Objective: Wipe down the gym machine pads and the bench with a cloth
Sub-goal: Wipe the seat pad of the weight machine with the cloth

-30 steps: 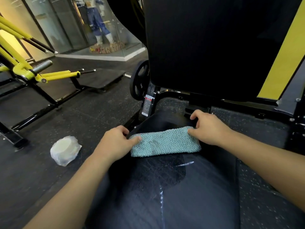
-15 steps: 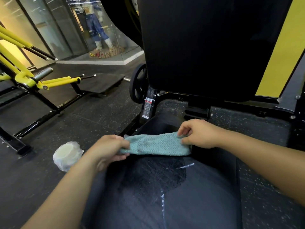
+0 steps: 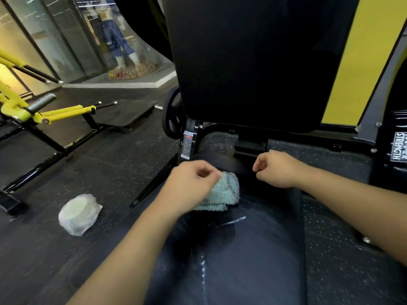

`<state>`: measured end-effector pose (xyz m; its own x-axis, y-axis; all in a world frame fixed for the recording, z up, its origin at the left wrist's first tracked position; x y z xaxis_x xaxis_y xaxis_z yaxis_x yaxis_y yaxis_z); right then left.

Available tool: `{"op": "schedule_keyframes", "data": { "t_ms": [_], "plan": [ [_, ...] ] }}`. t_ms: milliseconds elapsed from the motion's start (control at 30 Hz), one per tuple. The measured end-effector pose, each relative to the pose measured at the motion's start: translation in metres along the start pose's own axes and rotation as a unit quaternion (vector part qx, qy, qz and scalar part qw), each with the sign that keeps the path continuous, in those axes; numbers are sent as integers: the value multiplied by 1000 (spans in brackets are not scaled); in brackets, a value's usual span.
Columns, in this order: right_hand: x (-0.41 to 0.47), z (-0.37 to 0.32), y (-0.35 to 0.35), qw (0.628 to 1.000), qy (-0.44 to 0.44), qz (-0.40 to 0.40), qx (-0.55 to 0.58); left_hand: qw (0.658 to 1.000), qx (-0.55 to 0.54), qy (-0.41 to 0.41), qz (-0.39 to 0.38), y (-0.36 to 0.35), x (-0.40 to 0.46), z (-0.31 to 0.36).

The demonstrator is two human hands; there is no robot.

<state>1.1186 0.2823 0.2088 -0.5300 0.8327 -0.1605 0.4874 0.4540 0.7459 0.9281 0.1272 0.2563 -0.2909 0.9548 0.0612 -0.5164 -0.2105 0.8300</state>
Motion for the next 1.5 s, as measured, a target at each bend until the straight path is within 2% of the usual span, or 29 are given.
{"op": "schedule_keyframes", "data": {
  "t_ms": [67, 100, 167, 200, 300, 433, 500, 667, 800, 933, 1100, 1267, 1433, 1500],
  "plan": [
    [-2, 9, 2, 998, 6, -11, -59, 994, 79, -46, 60, 2, 4, -6],
    [-3, 10, 2, 996, 20, -14, -80, 988, 113, -96, 51, -4, 6, -5],
    [-9, 11, -3, 993, 57, -22, -98, 961, 191, -196, -34, -29, 8, -6],
    [-13, 11, -8, 991, 77, -32, -100, 946, 225, -217, -81, -41, 8, -11],
    [-24, 18, -20, 986, 105, -72, -107, 932, 253, -201, -166, -58, 15, -31],
    [-28, 30, -26, 982, 107, -106, -109, 912, 292, -190, -216, -67, 17, -31],
    [-28, 31, -26, 982, 109, -107, -108, 913, 280, -179, -237, -69, 9, -27],
    [-28, 33, -24, 980, 121, -105, -114, 900, 253, -238, -264, -62, -38, -26],
    [-29, 38, -27, 983, 123, -96, -100, 921, 233, -197, -241, -49, -42, -31],
    [-25, 42, -27, 983, 126, -91, -93, 913, 294, -190, -212, -60, -33, -30],
    [-24, 44, -29, 984, 128, -92, -86, 945, 237, -146, -173, -63, -12, -36],
    [-25, 42, -25, 986, 119, -100, -60, 954, 241, -121, -131, -68, -9, -34],
    [-25, 43, -16, 988, 94, -114, -42, 972, 225, -34, -56, -66, 24, -37],
    [-25, 44, -14, 988, 87, -119, -34, 977, 203, -38, -47, -69, 25, -32]
  ]
}}
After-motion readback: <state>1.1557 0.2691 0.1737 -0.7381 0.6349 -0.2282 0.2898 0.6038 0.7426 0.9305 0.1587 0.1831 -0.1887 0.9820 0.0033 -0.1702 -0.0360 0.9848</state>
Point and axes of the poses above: each hand's wrist, its own x-axis towards the middle knuckle, its own y-axis out of the back of the hand, z = x × y, the point moved 4 cm from there along x, towards the middle knuckle, and after that the axes turned 10 degrees about x, right-handed, at the moved point
